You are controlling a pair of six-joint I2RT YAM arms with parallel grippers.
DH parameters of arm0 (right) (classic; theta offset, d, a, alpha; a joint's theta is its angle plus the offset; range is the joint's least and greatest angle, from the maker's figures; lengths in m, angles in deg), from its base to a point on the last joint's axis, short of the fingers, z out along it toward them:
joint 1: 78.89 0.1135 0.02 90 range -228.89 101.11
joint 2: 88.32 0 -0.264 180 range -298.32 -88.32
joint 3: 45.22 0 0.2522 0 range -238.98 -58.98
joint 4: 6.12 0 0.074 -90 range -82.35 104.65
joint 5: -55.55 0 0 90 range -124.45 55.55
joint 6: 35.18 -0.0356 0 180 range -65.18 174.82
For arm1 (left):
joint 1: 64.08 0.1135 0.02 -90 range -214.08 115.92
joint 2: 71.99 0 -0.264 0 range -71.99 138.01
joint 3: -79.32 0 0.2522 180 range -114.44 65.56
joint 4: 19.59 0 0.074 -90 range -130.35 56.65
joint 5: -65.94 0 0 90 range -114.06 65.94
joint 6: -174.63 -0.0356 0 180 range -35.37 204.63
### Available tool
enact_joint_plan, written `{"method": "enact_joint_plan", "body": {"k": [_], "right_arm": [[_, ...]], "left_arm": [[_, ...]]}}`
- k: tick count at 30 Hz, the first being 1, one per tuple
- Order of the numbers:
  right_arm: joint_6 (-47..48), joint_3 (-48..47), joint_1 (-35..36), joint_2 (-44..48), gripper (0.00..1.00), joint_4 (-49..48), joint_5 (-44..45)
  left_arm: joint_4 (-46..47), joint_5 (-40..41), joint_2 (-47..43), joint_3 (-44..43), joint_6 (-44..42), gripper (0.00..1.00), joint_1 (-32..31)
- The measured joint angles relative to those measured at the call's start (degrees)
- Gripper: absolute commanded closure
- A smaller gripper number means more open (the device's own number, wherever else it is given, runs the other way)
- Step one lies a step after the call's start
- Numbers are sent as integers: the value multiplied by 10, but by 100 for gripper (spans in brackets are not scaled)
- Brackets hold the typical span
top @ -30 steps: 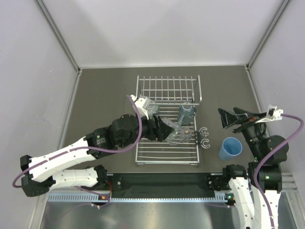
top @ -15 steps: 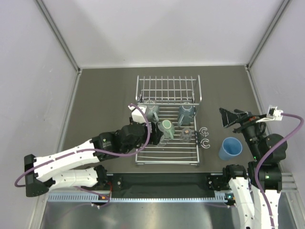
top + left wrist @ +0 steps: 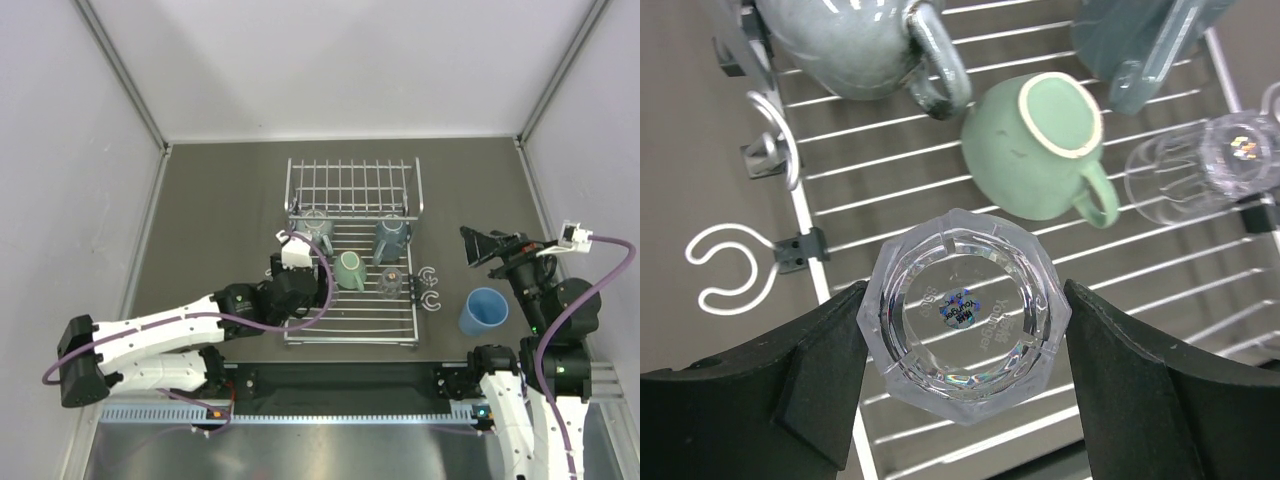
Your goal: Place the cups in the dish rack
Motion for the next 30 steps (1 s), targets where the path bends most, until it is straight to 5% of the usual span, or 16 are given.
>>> {"method": "enact_joint_plan", "body": {"k": [30], "right_arm": [[0, 14, 0, -11, 0, 7, 0]], "left_arm": [[68, 71, 124, 3, -89, 100, 7]]}}
